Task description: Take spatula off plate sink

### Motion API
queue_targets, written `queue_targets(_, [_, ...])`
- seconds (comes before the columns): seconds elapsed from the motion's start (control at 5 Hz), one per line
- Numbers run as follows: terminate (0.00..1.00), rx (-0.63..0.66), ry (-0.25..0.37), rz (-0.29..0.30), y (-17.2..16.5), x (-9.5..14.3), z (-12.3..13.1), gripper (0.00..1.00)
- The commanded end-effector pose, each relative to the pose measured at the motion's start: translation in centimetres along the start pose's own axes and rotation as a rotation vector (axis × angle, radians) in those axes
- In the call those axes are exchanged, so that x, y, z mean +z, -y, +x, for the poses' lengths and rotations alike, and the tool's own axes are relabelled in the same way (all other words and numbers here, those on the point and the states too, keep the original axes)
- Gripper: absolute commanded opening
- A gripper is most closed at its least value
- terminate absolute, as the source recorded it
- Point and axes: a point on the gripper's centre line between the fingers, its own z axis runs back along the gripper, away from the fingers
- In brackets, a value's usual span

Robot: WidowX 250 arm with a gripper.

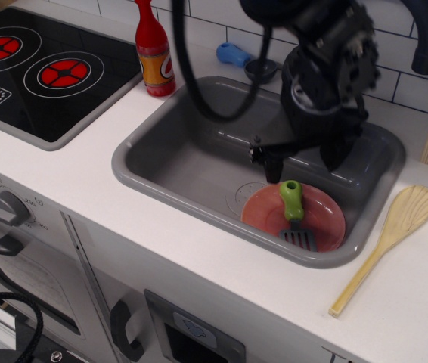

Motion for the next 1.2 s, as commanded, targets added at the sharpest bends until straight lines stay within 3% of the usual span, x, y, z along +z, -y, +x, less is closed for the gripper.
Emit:
queue_targets(0.0, [0.0, -0.026, 0.012, -0.018, 0.1, -0.6, 1.2, 1.0])
queue_targets(0.8, [0.0, -0.102, -0.029, 0.015, -1.1, -2.3, -0.7, 1.0])
queue_targets(1.0, [0.0, -0.116, -0.047, 0.013, -1.0, -2.4, -0.8, 0.0])
